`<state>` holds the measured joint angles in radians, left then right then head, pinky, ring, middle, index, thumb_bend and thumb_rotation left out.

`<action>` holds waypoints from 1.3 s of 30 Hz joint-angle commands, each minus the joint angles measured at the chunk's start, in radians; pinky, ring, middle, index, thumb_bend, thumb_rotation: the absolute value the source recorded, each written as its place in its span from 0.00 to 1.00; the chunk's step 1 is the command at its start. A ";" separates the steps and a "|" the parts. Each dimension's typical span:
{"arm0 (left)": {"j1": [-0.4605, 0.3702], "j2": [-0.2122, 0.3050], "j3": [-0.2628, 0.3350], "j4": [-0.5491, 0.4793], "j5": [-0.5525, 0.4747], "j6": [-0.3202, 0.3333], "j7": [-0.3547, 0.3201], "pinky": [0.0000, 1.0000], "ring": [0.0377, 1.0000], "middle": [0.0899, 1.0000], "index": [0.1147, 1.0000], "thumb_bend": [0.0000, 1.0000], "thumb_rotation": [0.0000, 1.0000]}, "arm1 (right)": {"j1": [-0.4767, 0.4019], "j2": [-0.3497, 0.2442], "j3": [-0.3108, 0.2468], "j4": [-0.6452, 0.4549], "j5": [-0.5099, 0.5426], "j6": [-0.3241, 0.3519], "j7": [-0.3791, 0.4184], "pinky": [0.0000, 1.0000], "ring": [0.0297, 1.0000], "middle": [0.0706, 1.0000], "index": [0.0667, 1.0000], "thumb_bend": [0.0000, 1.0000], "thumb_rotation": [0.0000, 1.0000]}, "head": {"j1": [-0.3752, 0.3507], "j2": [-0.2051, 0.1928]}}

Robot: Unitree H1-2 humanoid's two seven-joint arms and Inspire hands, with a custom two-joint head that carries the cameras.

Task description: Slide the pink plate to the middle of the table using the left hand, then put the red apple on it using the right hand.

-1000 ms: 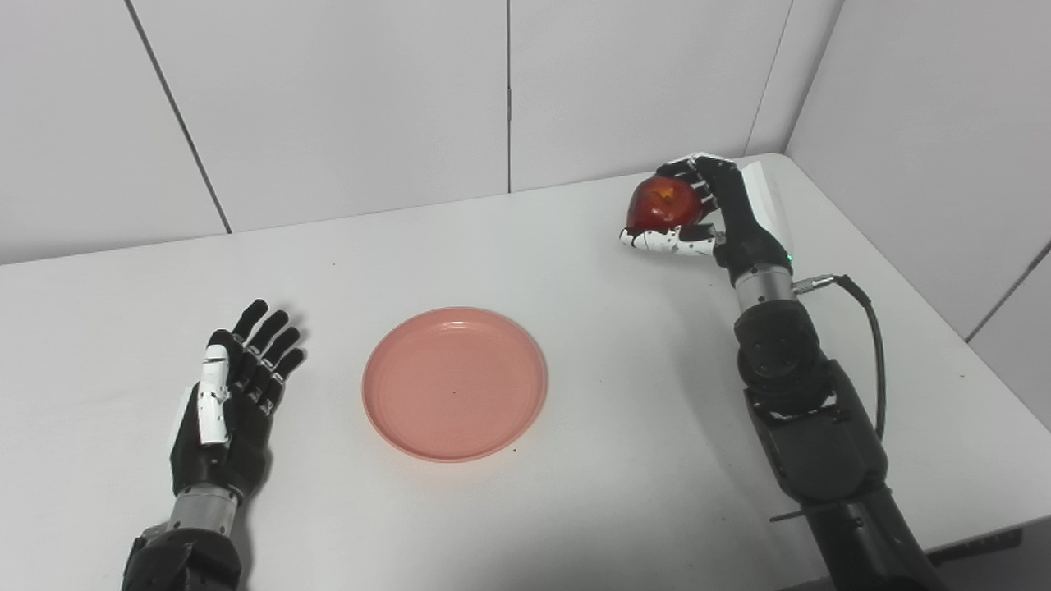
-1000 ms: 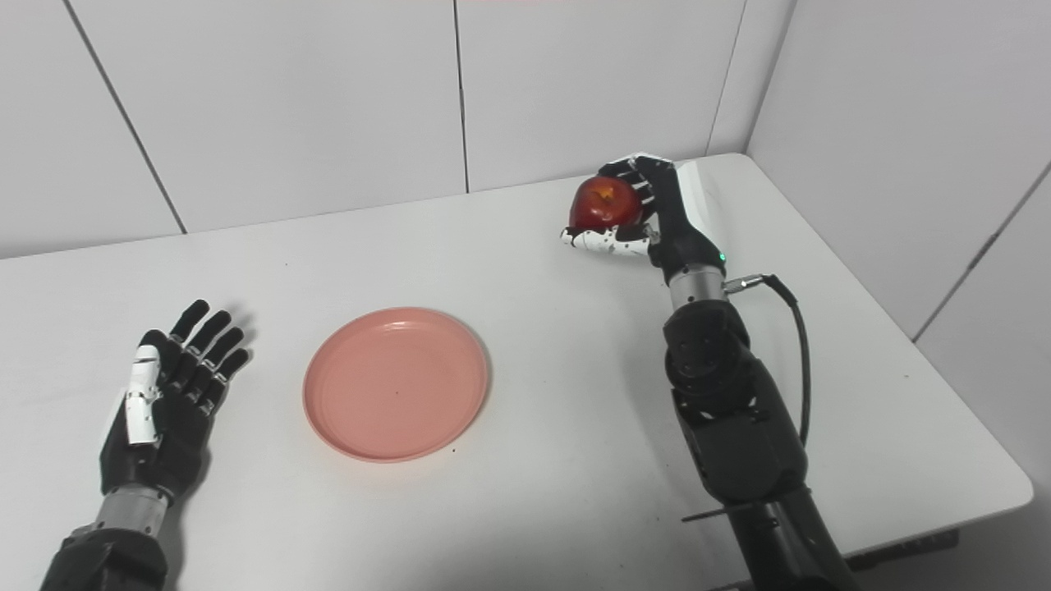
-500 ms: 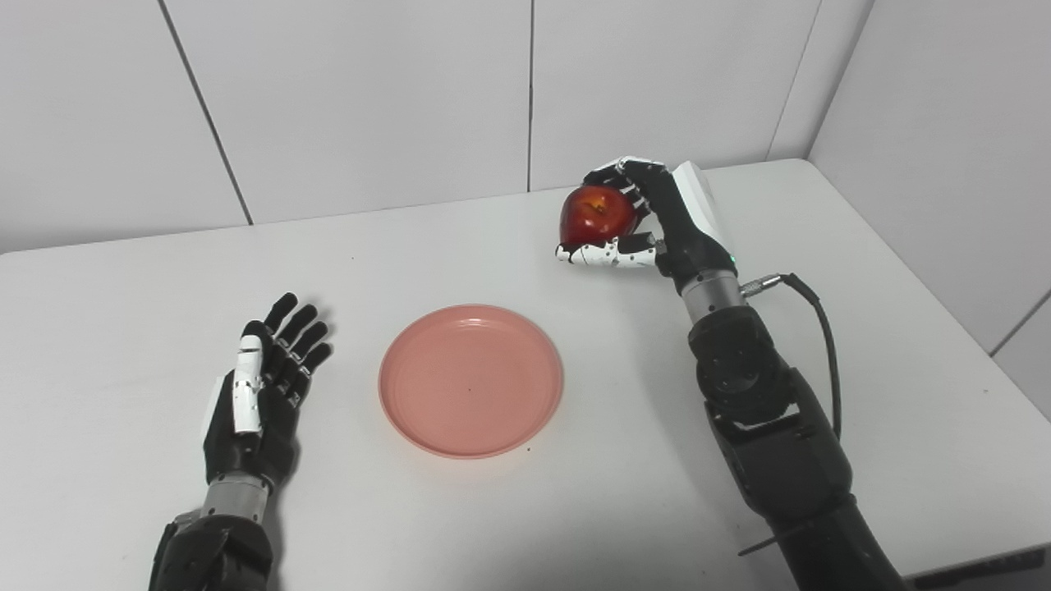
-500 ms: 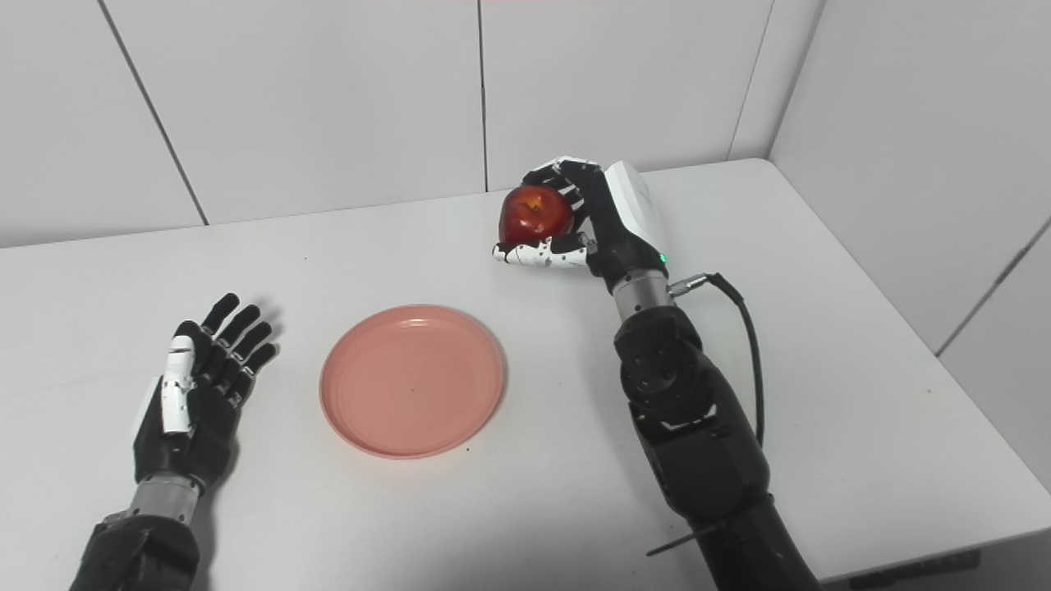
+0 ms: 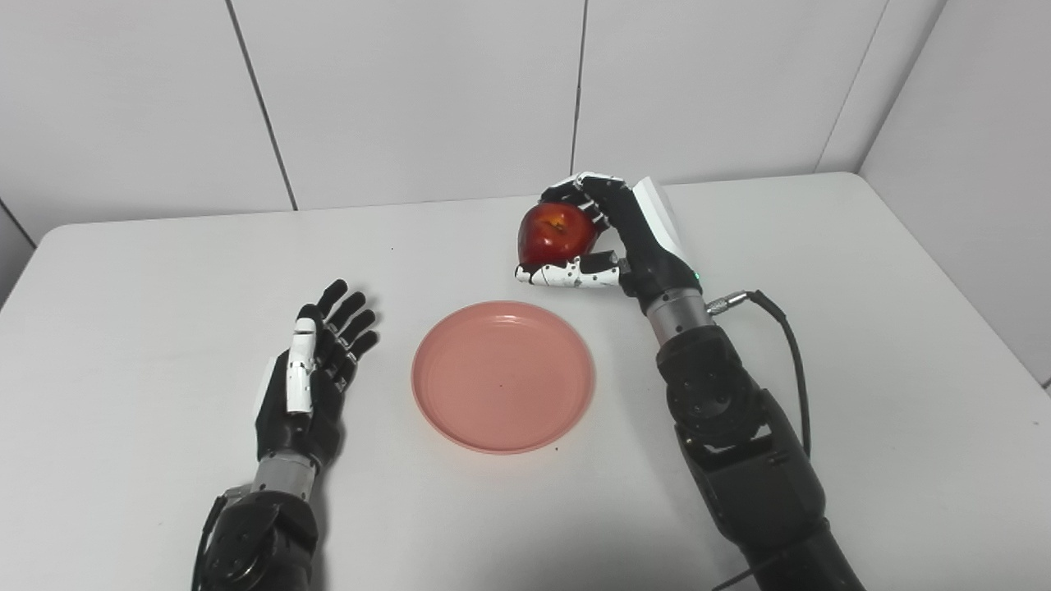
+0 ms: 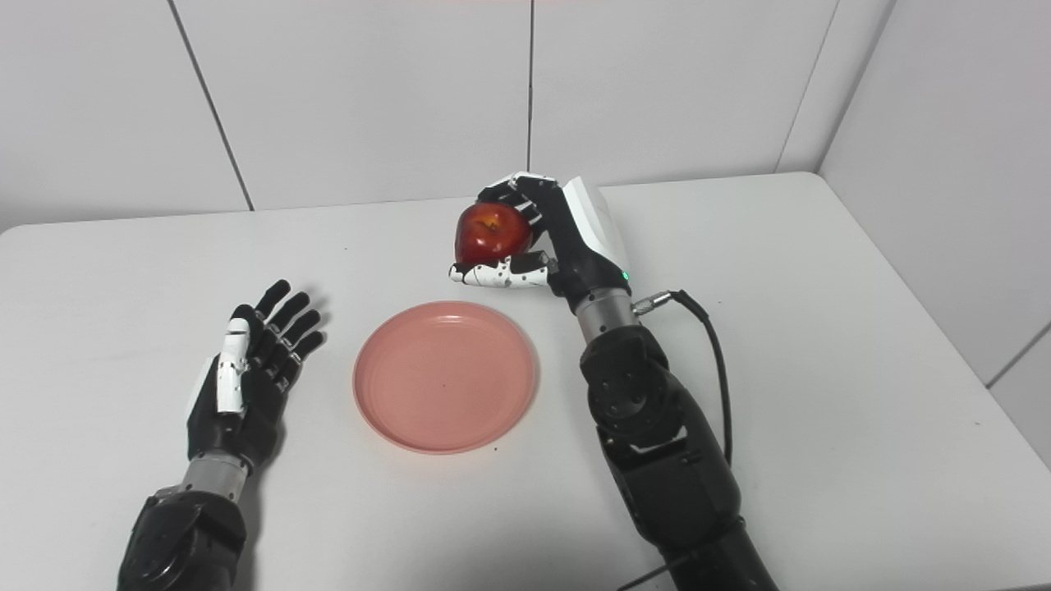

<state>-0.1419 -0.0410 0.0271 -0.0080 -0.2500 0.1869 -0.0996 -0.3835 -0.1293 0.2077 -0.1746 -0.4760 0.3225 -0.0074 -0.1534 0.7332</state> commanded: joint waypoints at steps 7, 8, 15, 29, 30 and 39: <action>-0.020 -0.021 -0.002 -0.022 0.008 0.007 0.025 0.90 0.89 0.88 0.86 0.36 1.00 | -0.039 0.035 0.051 -0.009 -0.020 -0.058 0.011 0.39 0.45 0.47 0.45 0.51 0.14 | 0.041 0.006; -0.020 -0.022 -0.001 -0.023 0.009 0.009 0.028 0.90 0.88 0.88 0.86 0.36 1.00 | -0.036 0.038 0.054 -0.005 -0.018 -0.066 0.010 0.40 0.46 0.48 0.45 0.51 0.14 | 0.041 0.006; -0.025 -0.026 -0.004 -0.030 0.017 0.013 0.049 0.89 0.88 0.87 0.85 0.35 1.00 | -0.017 0.065 0.079 0.023 -0.018 -0.099 0.009 0.39 0.44 0.48 0.45 0.51 0.14 | 0.074 0.011; -0.036 -0.021 0.008 -0.036 0.027 0.014 0.064 0.88 0.87 0.87 0.85 0.36 1.00 | 0.028 0.079 0.127 0.036 -0.039 -0.099 0.033 0.40 0.45 0.48 0.45 0.51 0.14 | 0.090 0.021; -0.036 -0.020 0.008 -0.035 0.027 0.013 0.062 0.88 0.87 0.88 0.85 0.37 1.00 | 0.032 0.079 0.129 0.038 -0.039 -0.102 0.032 0.40 0.45 0.48 0.45 0.51 0.14 | 0.089 0.022; -0.038 -0.020 0.014 -0.033 0.021 0.010 0.059 0.88 0.87 0.88 0.85 0.37 1.00 | 0.060 0.074 0.147 0.058 -0.047 -0.120 0.028 0.38 0.44 0.48 0.45 0.51 0.14 | 0.089 0.028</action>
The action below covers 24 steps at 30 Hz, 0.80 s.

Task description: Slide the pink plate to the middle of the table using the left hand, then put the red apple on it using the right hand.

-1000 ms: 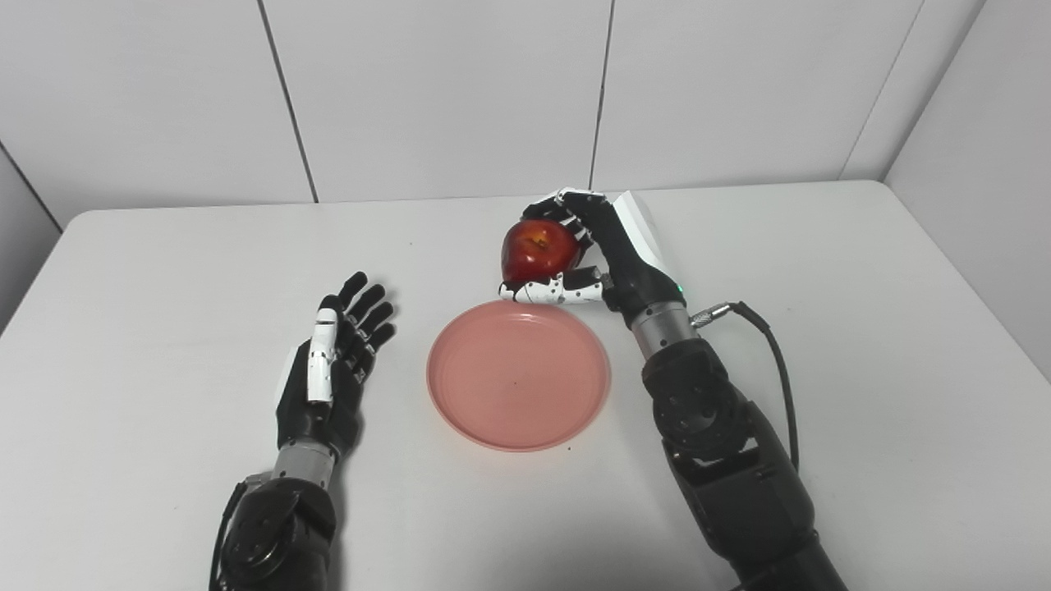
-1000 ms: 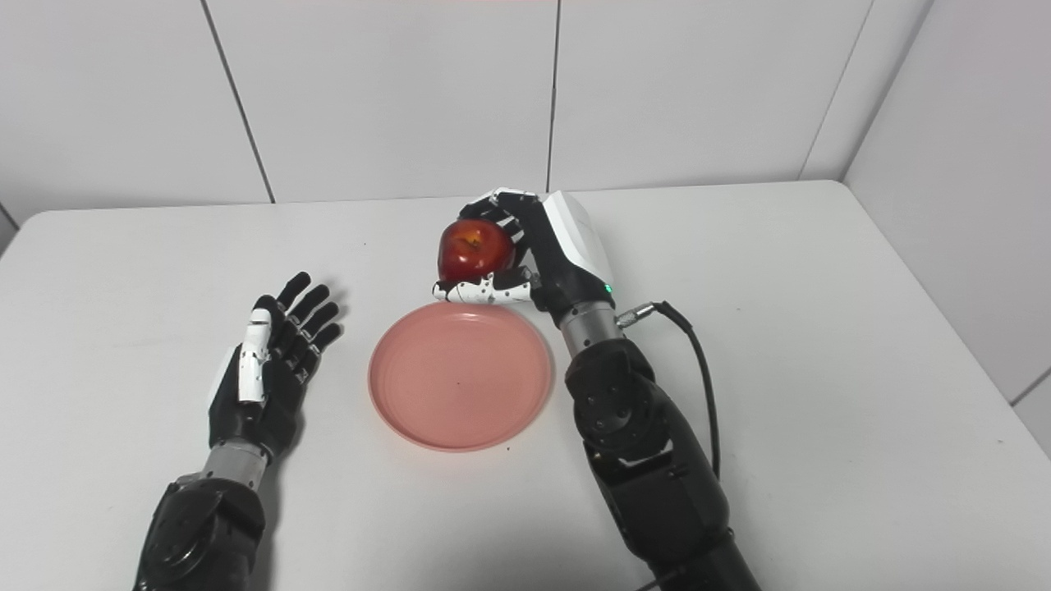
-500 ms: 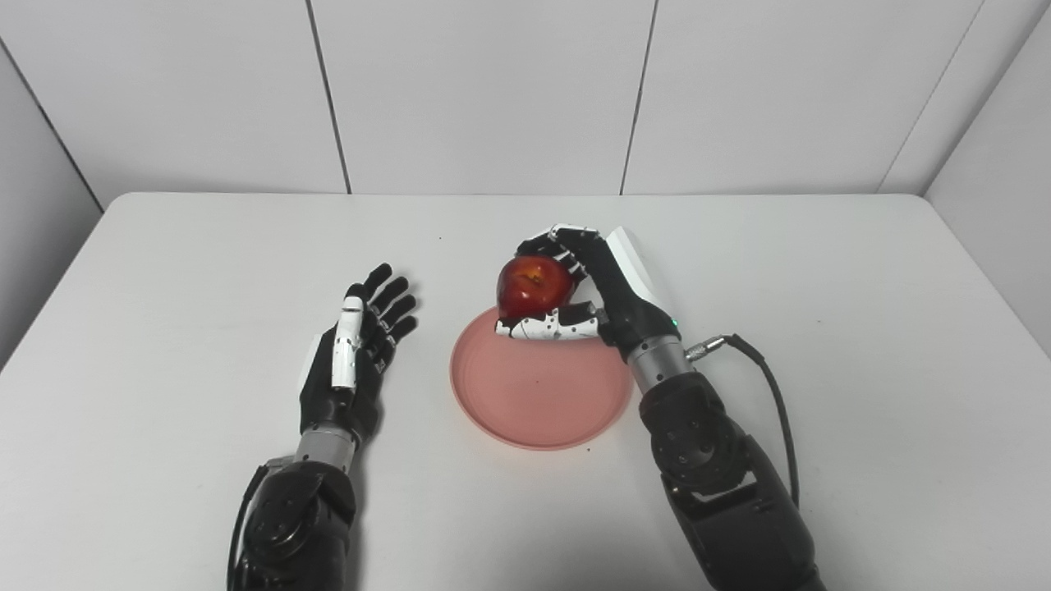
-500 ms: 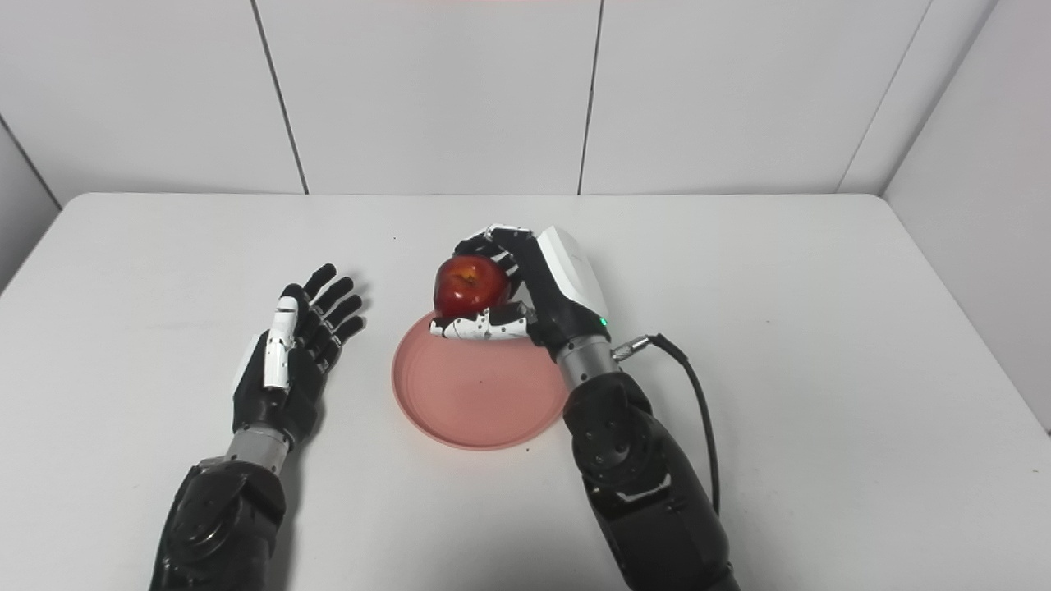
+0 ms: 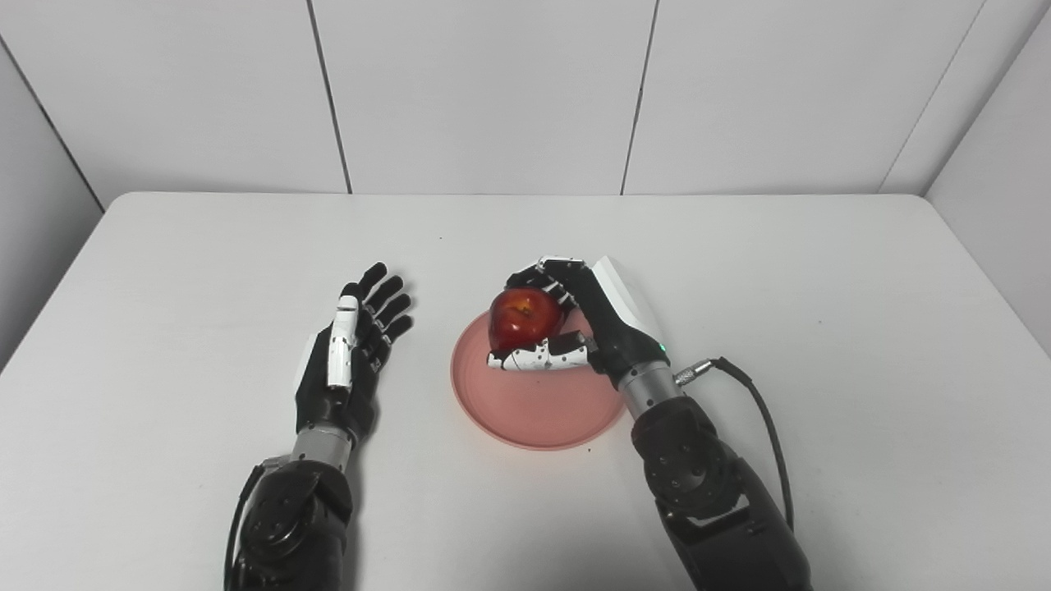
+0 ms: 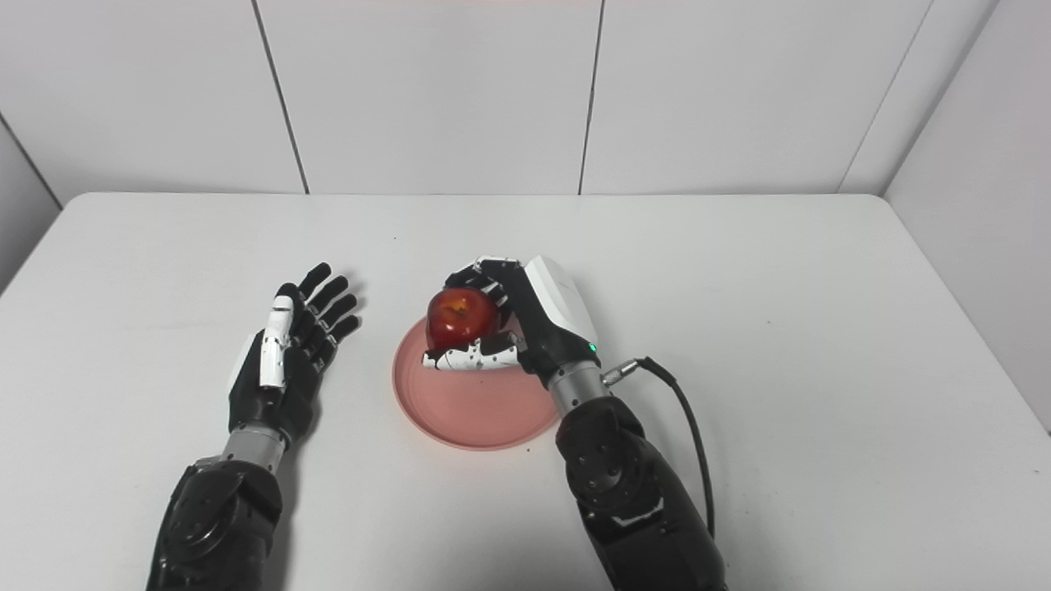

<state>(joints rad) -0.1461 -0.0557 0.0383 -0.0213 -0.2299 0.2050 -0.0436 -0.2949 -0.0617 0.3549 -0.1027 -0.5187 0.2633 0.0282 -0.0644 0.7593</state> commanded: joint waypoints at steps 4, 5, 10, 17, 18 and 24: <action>-0.035 -0.007 0.003 -0.021 0.003 -0.004 0.007 0.88 0.87 0.87 0.85 0.37 1.00 | -0.019 0.003 0.003 -0.009 -0.009 -0.065 -0.009 0.40 0.46 0.49 0.45 0.51 0.14 | 0.002 0.004; -0.035 -0.007 0.003 -0.021 0.004 -0.004 0.007 0.88 0.87 0.87 0.85 0.37 1.00 | -0.016 0.002 0.004 -0.009 -0.011 -0.066 -0.010 0.40 0.46 0.49 0.45 0.51 0.14 | 0.002 0.004; -0.035 -0.008 0.002 -0.026 0.001 0.003 0.012 0.88 0.88 0.88 0.85 0.37 1.00 | -0.006 -0.004 0.011 -0.006 -0.023 -0.073 -0.015 0.40 0.45 0.49 0.45 0.51 0.14 | 0.003 0.006; -0.036 -0.006 0.002 -0.025 -0.006 0.001 0.009 0.88 0.87 0.88 0.85 0.36 1.00 | 0.004 -0.007 0.011 0.018 -0.039 -0.086 -0.025 0.39 0.45 0.49 0.45 0.51 0.14 | 0.003 0.012; -0.036 -0.005 0.002 -0.025 -0.006 0.001 0.009 0.88 0.88 0.88 0.86 0.36 1.00 | 0.005 -0.007 0.009 0.023 -0.038 -0.090 -0.027 0.39 0.45 0.49 0.45 0.51 0.14 | 0.003 0.014; -0.034 -0.005 -0.001 -0.033 0.000 0.010 0.014 0.88 0.88 0.88 0.85 0.36 1.00 | 0.007 -0.008 0.008 0.044 -0.040 -0.117 -0.034 0.37 0.44 0.49 0.45 0.51 0.14 | -0.001 0.017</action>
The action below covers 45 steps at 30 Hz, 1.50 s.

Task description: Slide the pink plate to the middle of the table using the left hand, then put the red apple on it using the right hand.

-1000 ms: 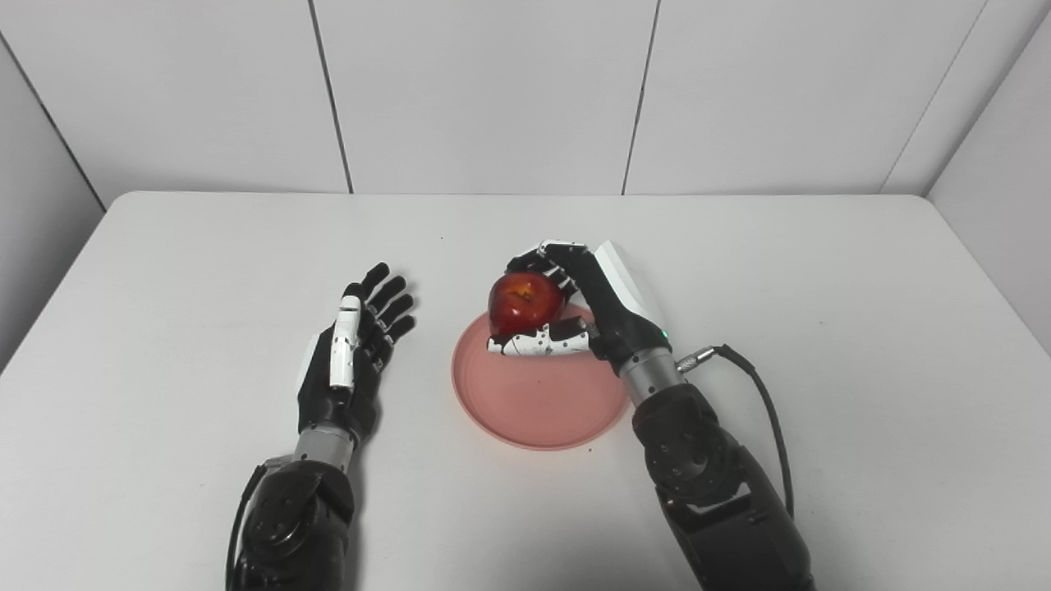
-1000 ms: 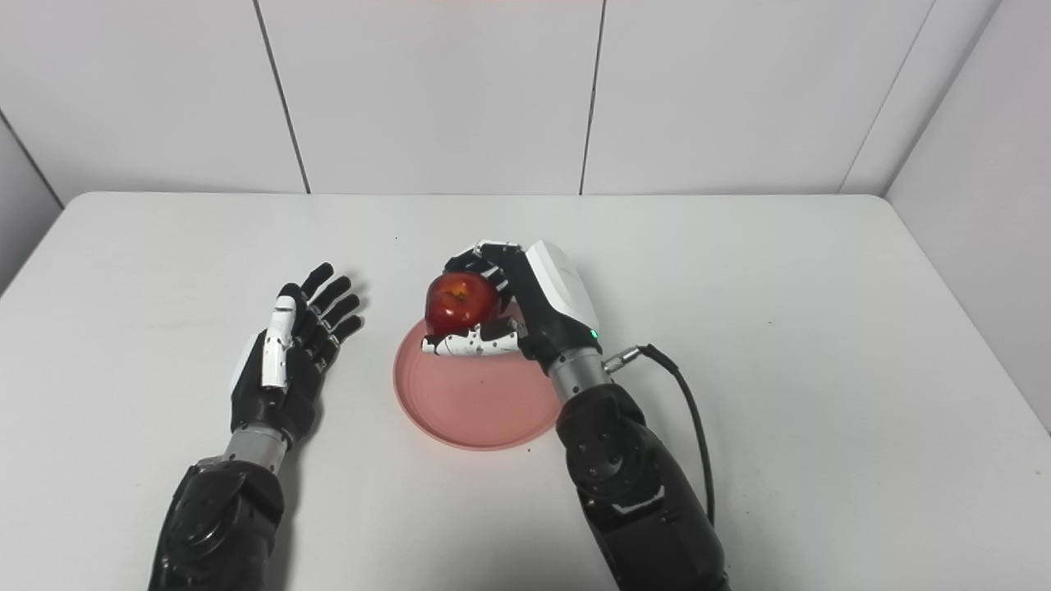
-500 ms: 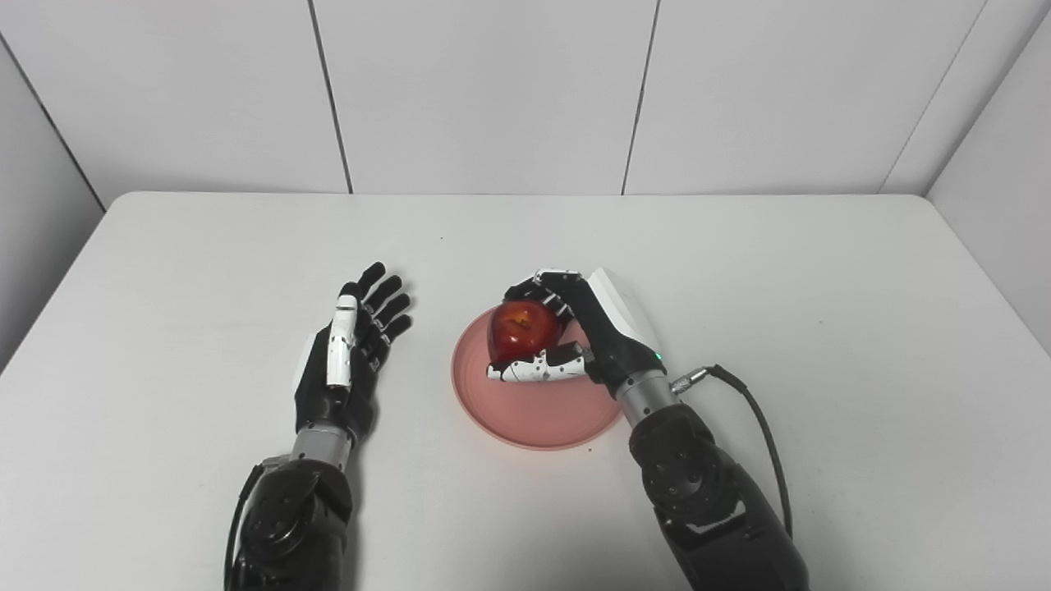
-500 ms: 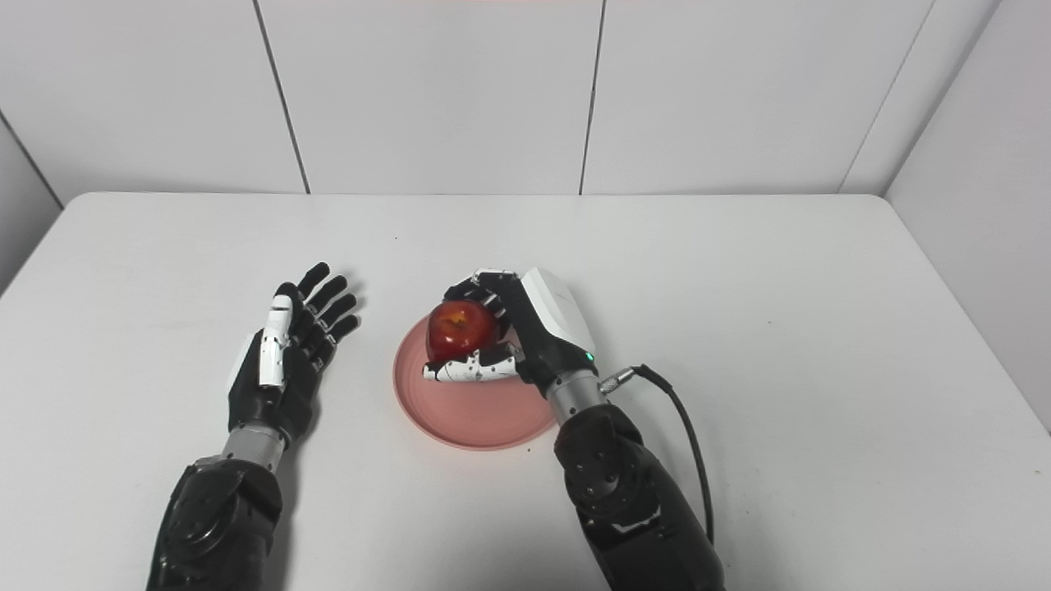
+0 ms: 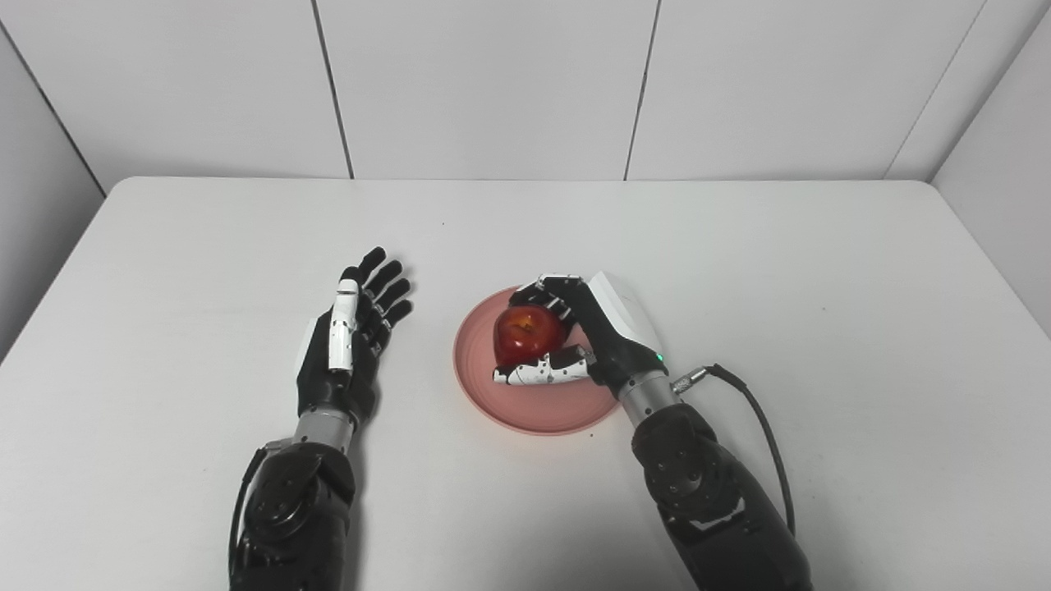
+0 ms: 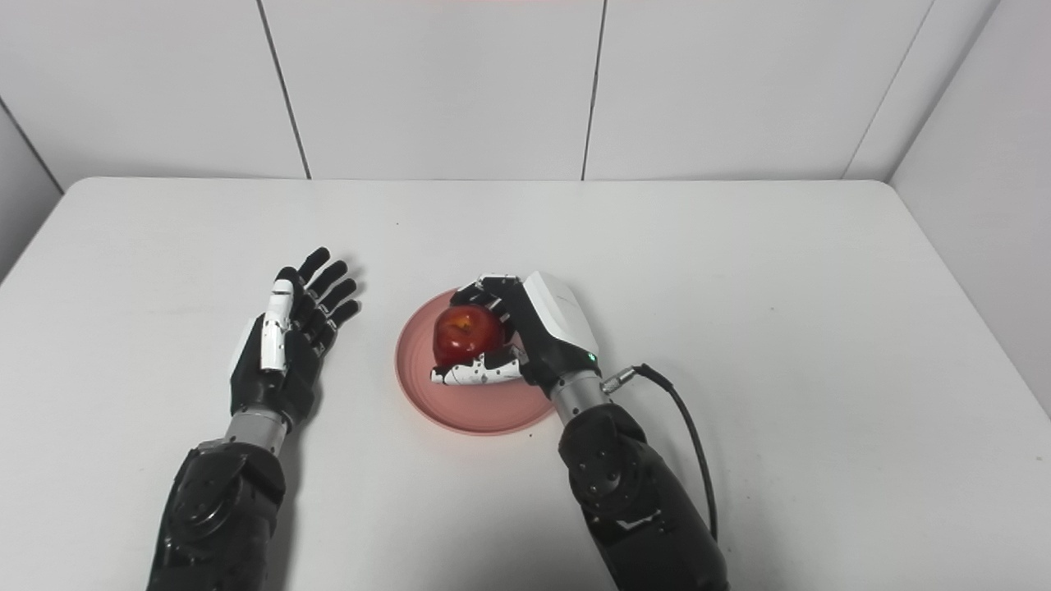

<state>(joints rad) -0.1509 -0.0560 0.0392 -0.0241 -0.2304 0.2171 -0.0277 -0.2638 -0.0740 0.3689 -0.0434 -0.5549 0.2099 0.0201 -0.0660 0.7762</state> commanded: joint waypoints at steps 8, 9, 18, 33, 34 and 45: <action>-0.029 -0.003 -0.001 -0.035 -0.004 0.000 -0.005 0.88 0.87 0.88 0.85 0.36 1.00 | -0.018 0.009 -0.006 0.001 -0.020 -0.065 -0.031 0.36 0.43 0.49 0.45 0.51 0.14 | -0.004 0.003; -0.029 -0.002 -0.002 -0.035 -0.006 -0.001 -0.009 0.88 0.88 0.88 0.85 0.36 1.00 | -0.018 0.009 -0.006 0.004 -0.020 -0.067 -0.032 0.36 0.43 0.49 0.45 0.51 0.14 | -0.004 0.003; -0.030 -0.001 0.000 -0.032 -0.007 0.000 -0.007 0.88 0.88 0.88 0.85 0.36 1.00 | -0.014 0.011 0.001 0.018 -0.026 -0.079 -0.044 0.32 0.40 0.47 0.45 0.51 0.14 | -0.009 0.003; -0.031 0.004 -0.001 -0.028 -0.009 -0.004 -0.014 0.88 0.88 0.88 0.85 0.37 1.00 | -0.007 0.026 -0.003 -0.006 -0.054 -0.031 -0.026 0.40 0.46 0.52 0.45 0.52 0.15 | -0.017 0.002; -0.031 0.003 -0.001 -0.028 -0.010 -0.005 -0.014 0.88 0.88 0.88 0.85 0.37 1.00 | -0.006 0.025 -0.003 -0.007 -0.053 -0.032 -0.023 0.41 0.47 0.53 0.47 0.59 0.17 | -0.017 0.002; -0.032 0.005 0.002 -0.024 -0.012 -0.006 -0.015 0.89 0.88 0.88 0.85 0.37 1.00 | 0.000 0.019 -0.004 -0.037 -0.075 -0.007 0.020 0.53 0.57 0.61 0.62 0.98 0.31 | -0.024 0.003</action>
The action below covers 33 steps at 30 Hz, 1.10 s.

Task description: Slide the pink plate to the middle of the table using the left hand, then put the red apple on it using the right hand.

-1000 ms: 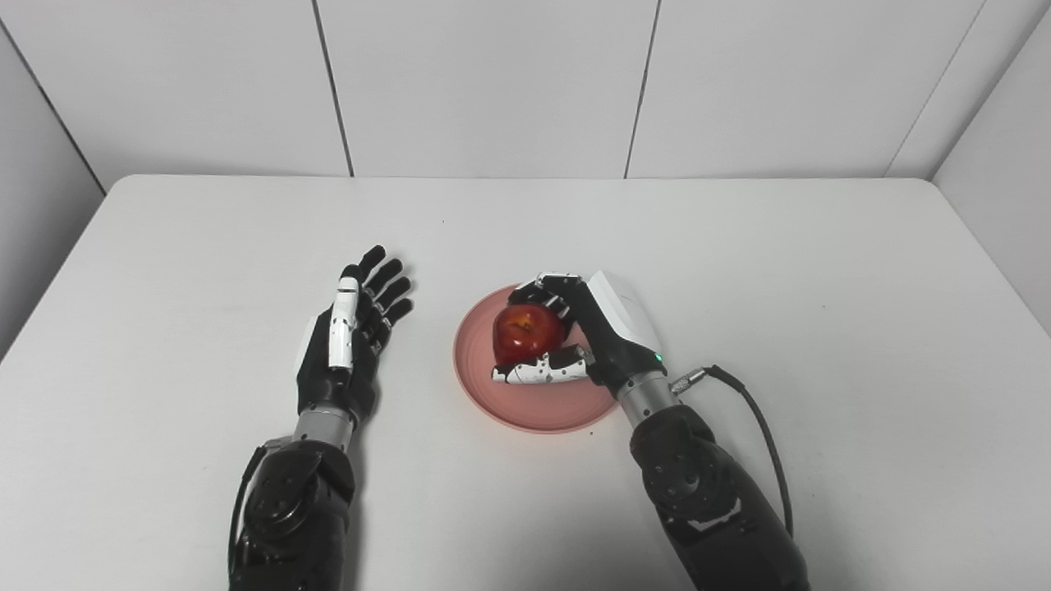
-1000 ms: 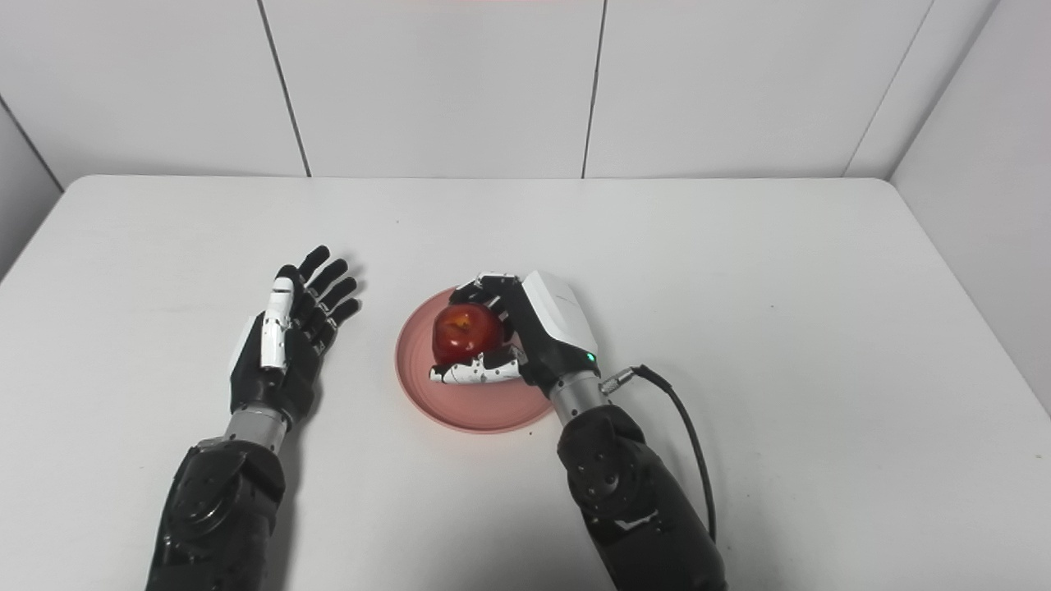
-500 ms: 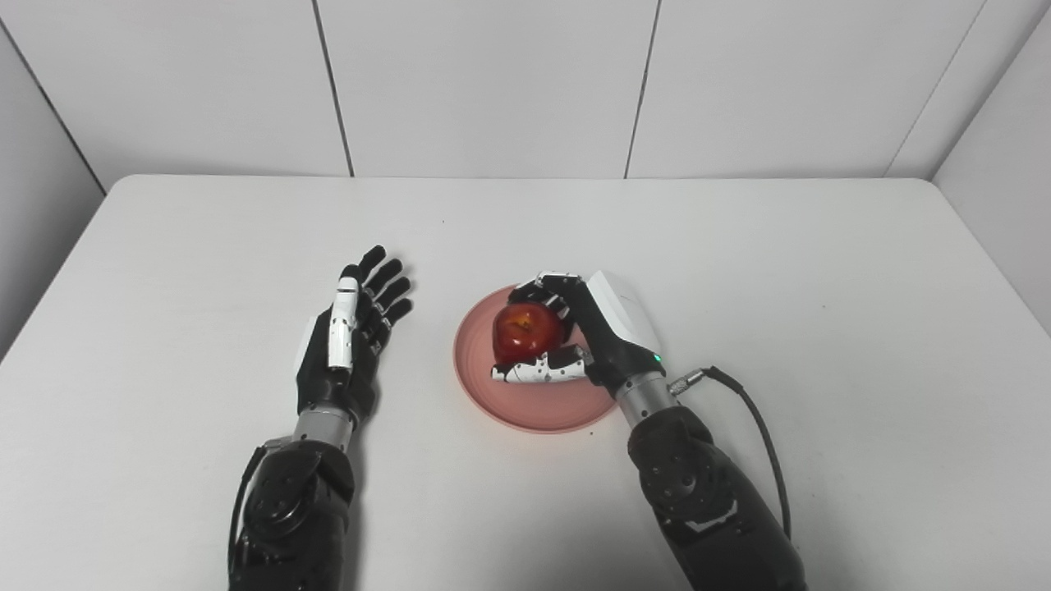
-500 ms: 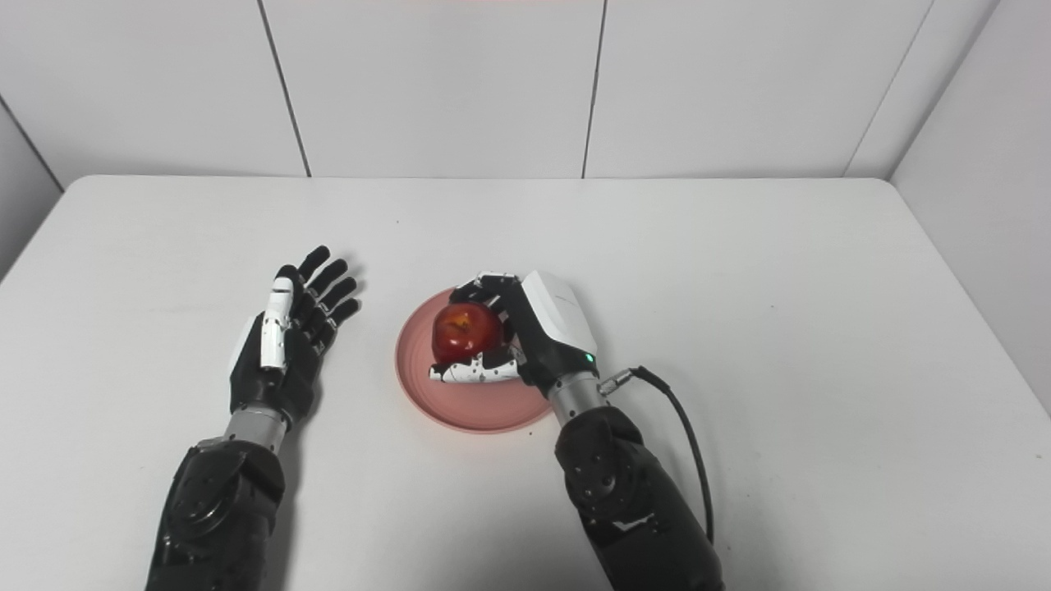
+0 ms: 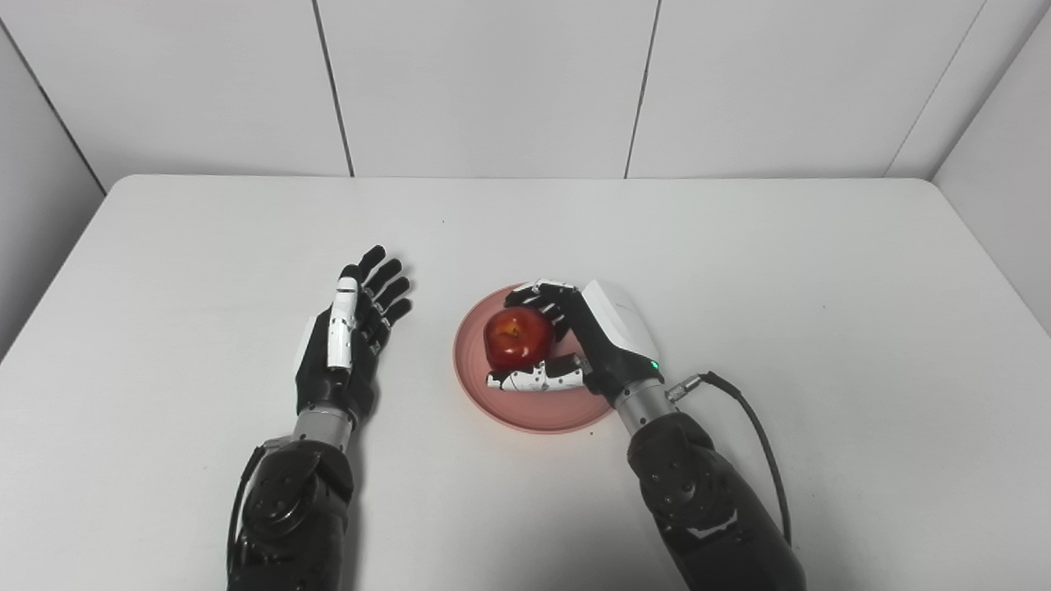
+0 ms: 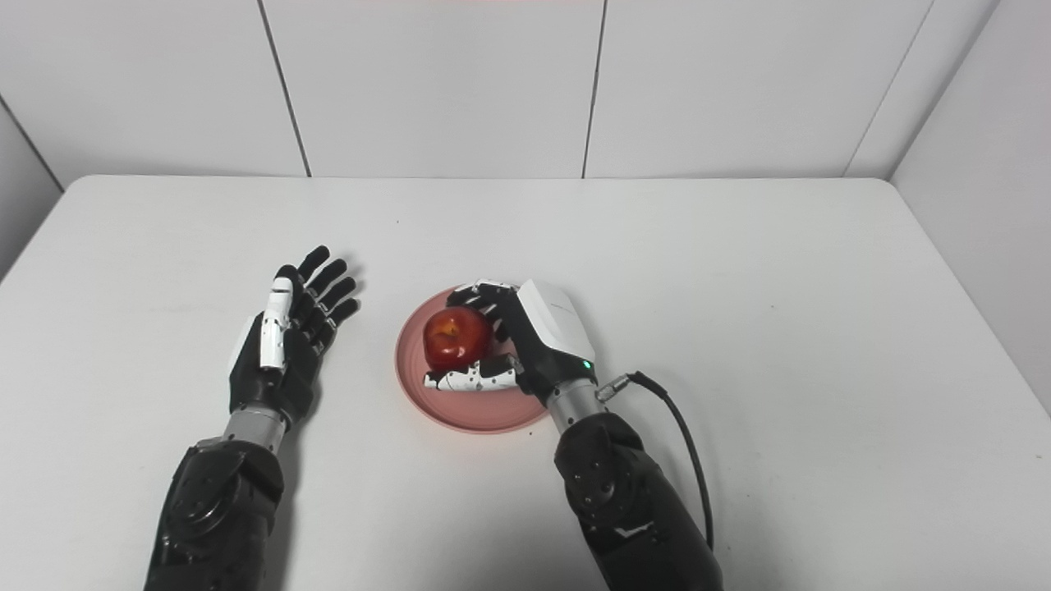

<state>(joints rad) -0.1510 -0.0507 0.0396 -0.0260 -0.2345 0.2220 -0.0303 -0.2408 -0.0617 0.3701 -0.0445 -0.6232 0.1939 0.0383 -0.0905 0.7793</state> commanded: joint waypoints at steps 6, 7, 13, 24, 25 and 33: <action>-0.034 -0.001 0.008 -0.020 -0.012 -0.011 -0.010 0.88 0.87 0.87 0.85 0.37 1.00 | -0.022 0.003 -0.010 -0.048 -0.001 0.003 0.024 0.55 0.60 0.64 0.65 1.00 0.34 | -0.008 0.000; -0.034 -0.001 0.008 -0.021 -0.014 -0.012 -0.012 0.88 0.87 0.87 0.85 0.37 1.00 | -0.021 0.001 -0.011 -0.052 -0.001 0.003 0.029 0.55 0.60 0.64 0.65 1.00 0.35 | -0.008 0.000; -0.035 -0.001 0.010 -0.019 -0.014 -0.012 -0.013 0.88 0.87 0.87 0.84 0.37 1.00 | -0.019 -0.006 -0.015 -0.071 0.001 0.008 0.057 0.58 0.64 0.67 0.69 1.00 0.38 | -0.009 0.000; -0.037 0.003 0.011 -0.013 -0.020 -0.016 -0.017 0.87 0.87 0.87 0.85 0.37 1.00 | -0.015 -0.017 -0.022 -0.081 -0.006 -0.004 0.068 0.68 0.73 0.76 0.76 1.00 0.40 | -0.010 -0.002; -0.037 0.004 0.010 -0.013 -0.020 -0.016 -0.017 0.88 0.87 0.87 0.85 0.37 1.00 | -0.015 -0.018 -0.023 -0.083 -0.005 -0.004 0.070 0.69 0.74 0.76 0.77 1.00 0.40 | -0.011 -0.002; -0.036 0.004 0.007 -0.015 -0.016 -0.014 -0.014 0.88 0.87 0.87 0.84 0.37 1.00 | -0.016 -0.026 -0.036 -0.102 0.010 -0.013 0.081 0.78 0.83 0.85 0.87 1.00 0.46 | -0.011 -0.005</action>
<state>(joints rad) -0.1538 -0.0492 0.0511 -0.0232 -0.2511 0.2219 -0.0309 -0.2296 -0.0889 0.3441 -0.1028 -0.6151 0.1938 0.1257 -0.1028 0.7731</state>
